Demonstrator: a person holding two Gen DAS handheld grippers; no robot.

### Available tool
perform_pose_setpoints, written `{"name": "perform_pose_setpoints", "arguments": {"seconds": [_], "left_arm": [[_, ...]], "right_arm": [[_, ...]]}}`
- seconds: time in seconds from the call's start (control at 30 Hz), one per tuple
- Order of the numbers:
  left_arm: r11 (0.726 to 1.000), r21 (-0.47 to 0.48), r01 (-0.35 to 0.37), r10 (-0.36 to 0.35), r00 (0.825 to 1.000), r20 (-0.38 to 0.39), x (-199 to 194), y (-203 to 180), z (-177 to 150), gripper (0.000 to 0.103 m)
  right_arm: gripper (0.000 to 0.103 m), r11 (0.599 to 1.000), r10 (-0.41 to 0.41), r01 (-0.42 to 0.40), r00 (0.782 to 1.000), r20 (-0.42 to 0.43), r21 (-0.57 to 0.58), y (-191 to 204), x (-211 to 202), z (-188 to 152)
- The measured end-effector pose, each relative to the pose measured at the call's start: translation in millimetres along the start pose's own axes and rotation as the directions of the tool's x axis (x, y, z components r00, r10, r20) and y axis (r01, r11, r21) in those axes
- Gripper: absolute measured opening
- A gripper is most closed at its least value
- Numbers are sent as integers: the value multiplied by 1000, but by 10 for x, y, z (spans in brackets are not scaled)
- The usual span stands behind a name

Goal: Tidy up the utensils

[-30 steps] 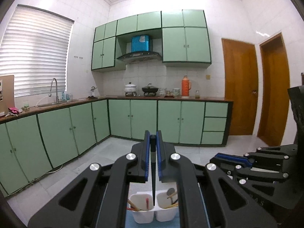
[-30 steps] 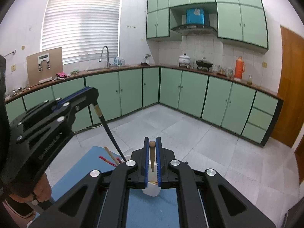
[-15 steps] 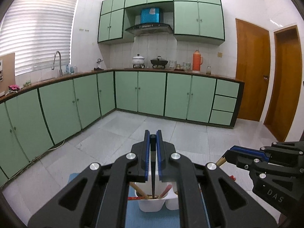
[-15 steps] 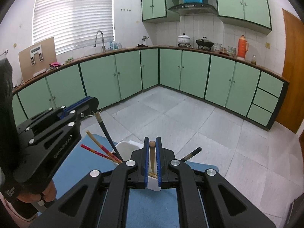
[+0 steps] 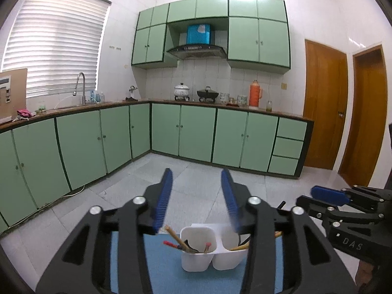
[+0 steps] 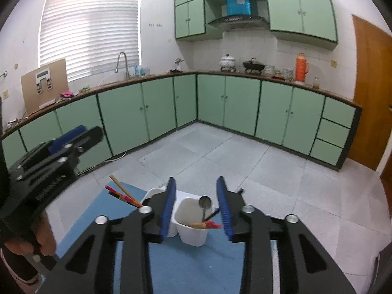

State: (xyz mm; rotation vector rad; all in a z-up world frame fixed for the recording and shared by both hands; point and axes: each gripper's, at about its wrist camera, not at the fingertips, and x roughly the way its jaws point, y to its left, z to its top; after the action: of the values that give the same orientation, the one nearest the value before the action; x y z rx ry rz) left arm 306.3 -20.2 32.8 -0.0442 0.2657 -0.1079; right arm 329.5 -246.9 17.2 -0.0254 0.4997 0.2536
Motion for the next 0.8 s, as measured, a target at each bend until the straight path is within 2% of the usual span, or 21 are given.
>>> {"name": "perform_pose_setpoints", "arguments": {"seconds": [0.27, 0.53, 0.8], "left_arm": [[999, 6, -36, 36, 999, 5, -439, 34, -155, 71], [999, 23, -44, 46, 995, -87, -783, 40, -487, 88], [998, 51, -34, 42, 986, -163, -1047, 9, -765, 93]], "right_arm": [[55, 997, -63, 62, 997, 37, 43, -115, -413, -261], [63, 992, -40, 37, 999, 21, 121, -83, -694, -701], [81, 991, -27, 28, 1000, -12, 132, 71, -877, -991]]}}
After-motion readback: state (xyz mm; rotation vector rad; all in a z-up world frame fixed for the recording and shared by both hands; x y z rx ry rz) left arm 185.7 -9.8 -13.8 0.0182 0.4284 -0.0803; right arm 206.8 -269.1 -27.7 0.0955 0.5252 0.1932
